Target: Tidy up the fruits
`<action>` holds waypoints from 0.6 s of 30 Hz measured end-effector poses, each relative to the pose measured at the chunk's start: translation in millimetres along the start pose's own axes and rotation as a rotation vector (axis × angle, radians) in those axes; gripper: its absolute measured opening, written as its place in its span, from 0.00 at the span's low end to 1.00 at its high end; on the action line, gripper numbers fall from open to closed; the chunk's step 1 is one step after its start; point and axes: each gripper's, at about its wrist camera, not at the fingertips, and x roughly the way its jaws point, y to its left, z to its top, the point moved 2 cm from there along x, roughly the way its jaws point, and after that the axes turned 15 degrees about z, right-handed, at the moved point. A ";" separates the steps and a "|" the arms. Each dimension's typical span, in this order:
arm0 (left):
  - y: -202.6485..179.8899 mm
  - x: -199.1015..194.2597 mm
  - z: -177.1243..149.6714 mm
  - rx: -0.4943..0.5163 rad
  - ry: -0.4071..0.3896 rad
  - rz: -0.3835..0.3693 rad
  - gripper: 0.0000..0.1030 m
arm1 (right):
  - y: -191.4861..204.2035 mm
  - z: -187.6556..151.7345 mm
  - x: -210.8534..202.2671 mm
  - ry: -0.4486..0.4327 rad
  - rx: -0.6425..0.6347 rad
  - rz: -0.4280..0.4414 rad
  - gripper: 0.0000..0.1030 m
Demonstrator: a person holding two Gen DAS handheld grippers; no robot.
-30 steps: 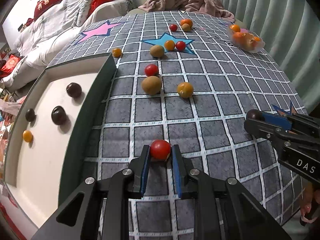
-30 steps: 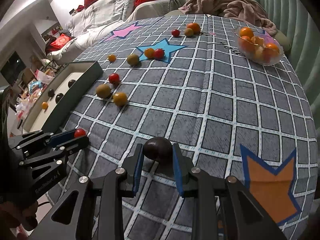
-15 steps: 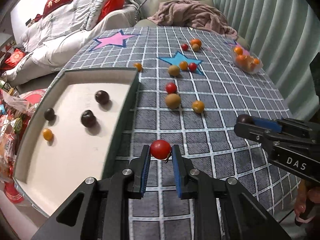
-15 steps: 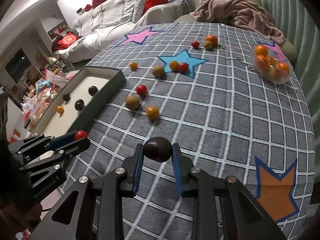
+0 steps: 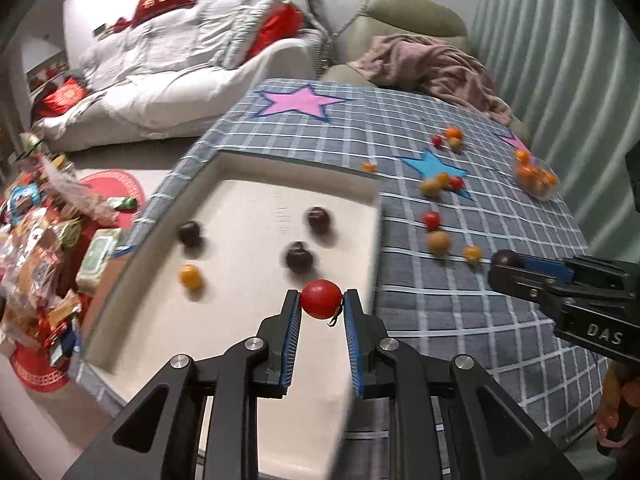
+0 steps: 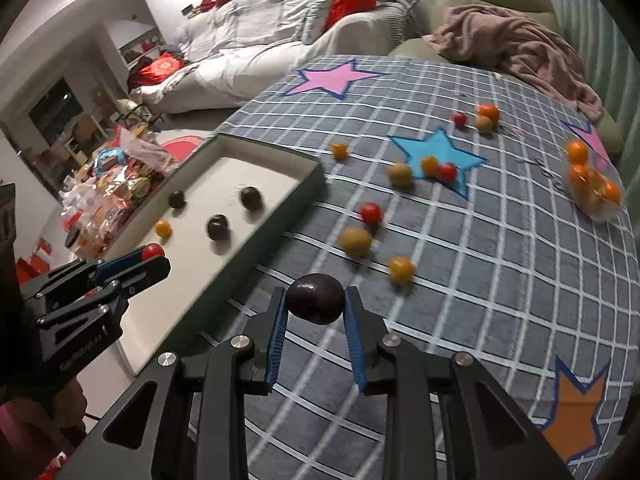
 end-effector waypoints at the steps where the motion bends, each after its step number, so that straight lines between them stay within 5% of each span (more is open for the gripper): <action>1: 5.3 2.4 -0.3 -0.009 0.004 0.007 0.23 | 6.6 3.5 4.5 0.007 -0.012 0.005 0.30; 18: 81.8 46.9 -18.1 -0.087 0.079 0.149 0.23 | 84.0 23.8 89.0 0.142 -0.132 0.089 0.30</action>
